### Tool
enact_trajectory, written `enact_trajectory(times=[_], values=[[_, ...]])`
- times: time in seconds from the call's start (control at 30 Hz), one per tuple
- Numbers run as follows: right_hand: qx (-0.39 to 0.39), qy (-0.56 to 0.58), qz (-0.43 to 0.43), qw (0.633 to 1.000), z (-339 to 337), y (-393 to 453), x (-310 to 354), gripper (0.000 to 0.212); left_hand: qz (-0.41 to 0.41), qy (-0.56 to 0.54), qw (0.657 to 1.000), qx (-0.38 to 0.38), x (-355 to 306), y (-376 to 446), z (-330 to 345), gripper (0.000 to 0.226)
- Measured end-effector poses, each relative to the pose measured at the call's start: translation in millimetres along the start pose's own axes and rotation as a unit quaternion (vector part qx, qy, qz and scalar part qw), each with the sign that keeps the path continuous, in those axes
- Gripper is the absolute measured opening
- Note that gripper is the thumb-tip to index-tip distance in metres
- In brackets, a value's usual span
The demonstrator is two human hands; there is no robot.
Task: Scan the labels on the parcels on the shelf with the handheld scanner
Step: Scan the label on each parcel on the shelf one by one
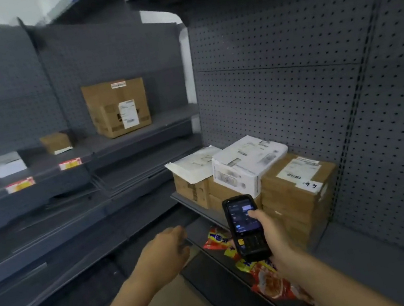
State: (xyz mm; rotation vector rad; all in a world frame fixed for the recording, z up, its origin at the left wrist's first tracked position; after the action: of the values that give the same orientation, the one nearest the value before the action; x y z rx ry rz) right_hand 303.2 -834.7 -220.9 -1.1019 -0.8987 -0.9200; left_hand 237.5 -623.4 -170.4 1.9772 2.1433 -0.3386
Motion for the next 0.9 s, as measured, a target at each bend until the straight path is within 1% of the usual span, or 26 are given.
enact_trajectory(times=[0.07,0.13,0.23,0.3,0.37,0.43,0.5,0.63,0.7,0.8,0.83,0.9], values=[[-0.025,0.004,-0.001,1.0,-10,26,7,0.039,0.022,0.006,1.0,0.01,-9,37,1,0.024],[-0.043,0.001,0.0,0.999,-20,48,18,0.041,0.042,0.015,0.999,0.022,-21,73,-1,0.025],[-0.066,0.0,-0.016,0.998,-35,69,37,0.032,0.082,0.031,0.996,0.031,-42,119,-2,0.026],[-0.088,0.011,-0.022,0.996,-47,83,45,0.034,0.13,0.055,0.989,0.037,-59,146,0,0.027],[-0.121,0.024,-0.018,0.992,-57,94,50,0.041,0.145,0.041,0.988,0.044,-69,171,4,0.031],[-0.162,0.019,-0.024,0.986,-71,106,56,0.038,0.171,0.014,0.984,0.052,-80,199,12,0.033],[-0.214,0.016,-0.034,0.976,-87,116,62,0.034,0.221,0.017,0.973,0.067,-94,227,24,0.032],[-0.311,0.041,-0.041,0.949,-116,127,65,0.035,0.311,-0.002,0.947,0.079,-130,274,39,0.03],[-0.359,0.061,-0.045,0.93,-131,128,66,0.035,0.356,0.04,0.93,0.081,-152,290,46,0.028],[-0.402,0.085,-0.052,0.91,-146,129,66,0.032,0.41,0.088,0.903,0.09,-178,307,56,0.025],[-0.415,0.097,-0.052,0.903,-149,128,64,0.032,0.423,0.099,0.896,0.09,-184,311,60,0.029],[-0.434,0.125,-0.054,0.89,-156,129,58,0.037,0.454,0.098,0.882,0.081,-191,317,70,0.051]])
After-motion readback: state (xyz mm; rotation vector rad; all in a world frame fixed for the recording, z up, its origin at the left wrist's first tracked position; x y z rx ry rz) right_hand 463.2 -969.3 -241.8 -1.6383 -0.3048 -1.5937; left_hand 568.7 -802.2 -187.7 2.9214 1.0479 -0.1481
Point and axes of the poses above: each hand's wrist, its own y-axis towards the middle knuckle, its own z-axis out of the palm, x = y × z, the point moved 7 cm from there along y, towards the middle knuckle, and after that the axes turned 3 degrees about x, right-handed, at the moved point
